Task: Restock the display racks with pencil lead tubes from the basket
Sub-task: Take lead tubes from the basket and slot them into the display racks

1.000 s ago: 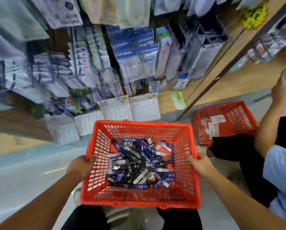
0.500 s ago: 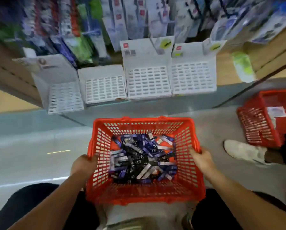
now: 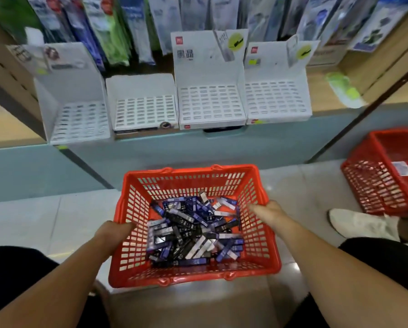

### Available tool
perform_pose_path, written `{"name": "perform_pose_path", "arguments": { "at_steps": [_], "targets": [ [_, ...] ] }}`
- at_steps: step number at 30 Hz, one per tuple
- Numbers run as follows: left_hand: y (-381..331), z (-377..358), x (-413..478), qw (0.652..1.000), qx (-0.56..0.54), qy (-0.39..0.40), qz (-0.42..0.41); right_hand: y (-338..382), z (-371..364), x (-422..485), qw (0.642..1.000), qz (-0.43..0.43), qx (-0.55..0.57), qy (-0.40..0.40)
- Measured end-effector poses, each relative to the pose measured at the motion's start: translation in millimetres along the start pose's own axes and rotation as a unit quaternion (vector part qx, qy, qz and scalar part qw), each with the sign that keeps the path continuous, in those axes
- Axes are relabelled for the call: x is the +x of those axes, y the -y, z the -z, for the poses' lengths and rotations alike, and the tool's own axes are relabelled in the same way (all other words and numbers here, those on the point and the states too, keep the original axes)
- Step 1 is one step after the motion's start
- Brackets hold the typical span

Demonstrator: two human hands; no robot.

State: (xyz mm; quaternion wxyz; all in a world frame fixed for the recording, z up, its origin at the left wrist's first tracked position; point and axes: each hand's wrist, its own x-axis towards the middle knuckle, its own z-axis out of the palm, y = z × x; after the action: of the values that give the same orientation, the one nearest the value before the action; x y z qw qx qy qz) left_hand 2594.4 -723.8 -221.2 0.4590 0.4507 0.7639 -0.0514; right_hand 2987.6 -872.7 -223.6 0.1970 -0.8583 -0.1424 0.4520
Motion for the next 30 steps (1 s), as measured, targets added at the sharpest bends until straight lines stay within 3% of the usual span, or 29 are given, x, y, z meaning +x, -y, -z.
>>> {"name": "perform_pose_path", "arguments": {
  "at_steps": [3,7,11,13,15,18,24,30],
  "targets": [
    [4,0,-7,1.000,-0.001,0.010,-0.009,2,-3,-10,0.999,0.019,-0.001,-0.032],
    [-4,-2,-15,0.994,0.070,-0.054,-0.065,13,-19,-45,0.966,0.087,-0.202,-0.133],
    [-14,-13,-39,0.933,0.226,-0.147,-0.237,10,-28,-62,0.946,0.085,-0.260,-0.174],
    [-16,-23,-45,0.900,0.279,-0.122,-0.313,1,-34,-63,0.927,0.119,-0.299,-0.194],
    [-20,-35,-44,0.897,0.281,-0.063,-0.335,-6,-41,-58,0.902,0.204,-0.319,-0.205],
    [-29,-54,-34,0.901,0.275,-0.003,-0.336,-1,-54,-42,0.871,0.290,-0.369,-0.147],
    [-61,-84,-2,0.888,0.323,0.085,-0.316,53,-73,2,0.907,0.219,-0.356,0.061],
    [-86,-100,23,0.878,0.360,0.132,-0.285,76,-87,40,0.912,0.187,-0.343,0.127]
  ]
}}
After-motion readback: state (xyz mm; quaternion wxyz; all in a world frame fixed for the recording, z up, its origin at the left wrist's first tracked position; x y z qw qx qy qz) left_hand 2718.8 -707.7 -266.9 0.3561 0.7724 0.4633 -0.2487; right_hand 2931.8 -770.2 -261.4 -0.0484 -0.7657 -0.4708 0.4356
